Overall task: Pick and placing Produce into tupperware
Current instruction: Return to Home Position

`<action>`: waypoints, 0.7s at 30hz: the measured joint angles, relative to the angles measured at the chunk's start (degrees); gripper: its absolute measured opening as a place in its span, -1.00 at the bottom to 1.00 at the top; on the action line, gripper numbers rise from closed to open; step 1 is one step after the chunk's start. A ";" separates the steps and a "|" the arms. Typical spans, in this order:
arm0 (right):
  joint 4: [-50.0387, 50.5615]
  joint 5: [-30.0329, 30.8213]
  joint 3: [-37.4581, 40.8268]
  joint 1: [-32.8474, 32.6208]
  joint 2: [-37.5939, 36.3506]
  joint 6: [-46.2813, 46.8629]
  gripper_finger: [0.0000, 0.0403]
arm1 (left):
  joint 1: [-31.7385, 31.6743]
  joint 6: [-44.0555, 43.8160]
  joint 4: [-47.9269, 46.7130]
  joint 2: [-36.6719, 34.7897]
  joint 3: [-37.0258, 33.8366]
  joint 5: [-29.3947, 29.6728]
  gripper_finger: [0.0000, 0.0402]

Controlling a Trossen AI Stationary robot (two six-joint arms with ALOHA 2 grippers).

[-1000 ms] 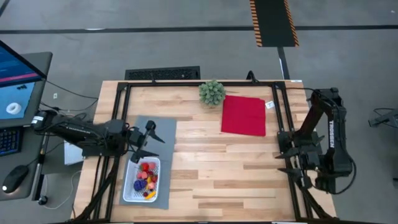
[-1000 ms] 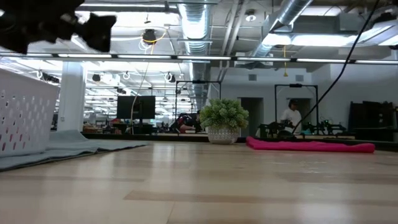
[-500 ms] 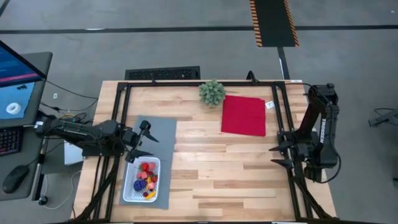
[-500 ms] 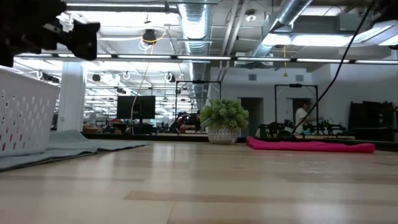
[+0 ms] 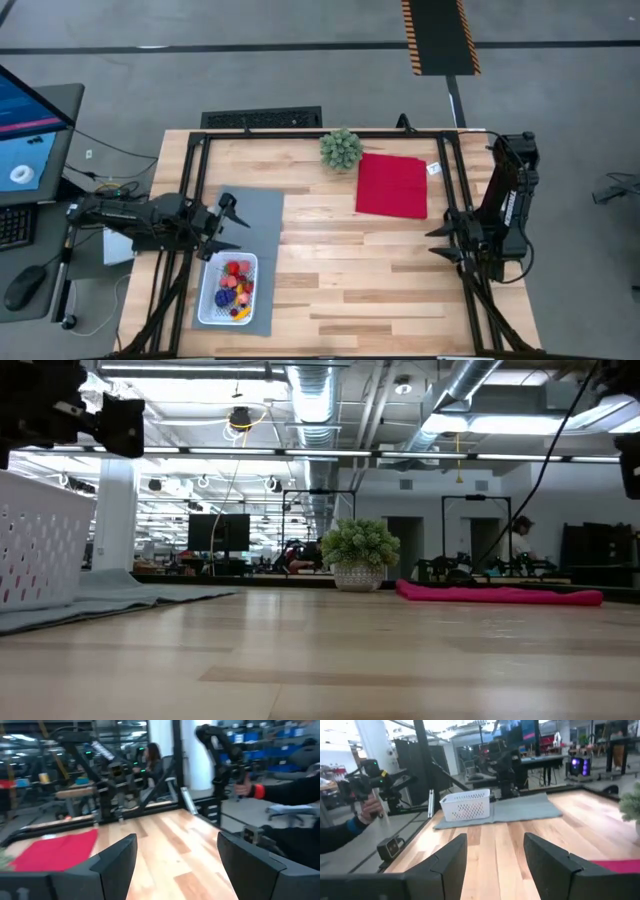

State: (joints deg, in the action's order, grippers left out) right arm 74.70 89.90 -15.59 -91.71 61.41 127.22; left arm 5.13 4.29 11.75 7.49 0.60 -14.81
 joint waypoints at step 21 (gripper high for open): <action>15.26 0.51 -16.91 -5.10 -20.53 -23.21 0.09 | 0.04 5.81 -4.11 -7.17 -0.07 -0.25 0.34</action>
State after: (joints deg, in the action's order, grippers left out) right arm 89.96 90.40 -32.50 -96.80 40.87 104.01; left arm 5.17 10.11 7.64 0.32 0.54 -15.06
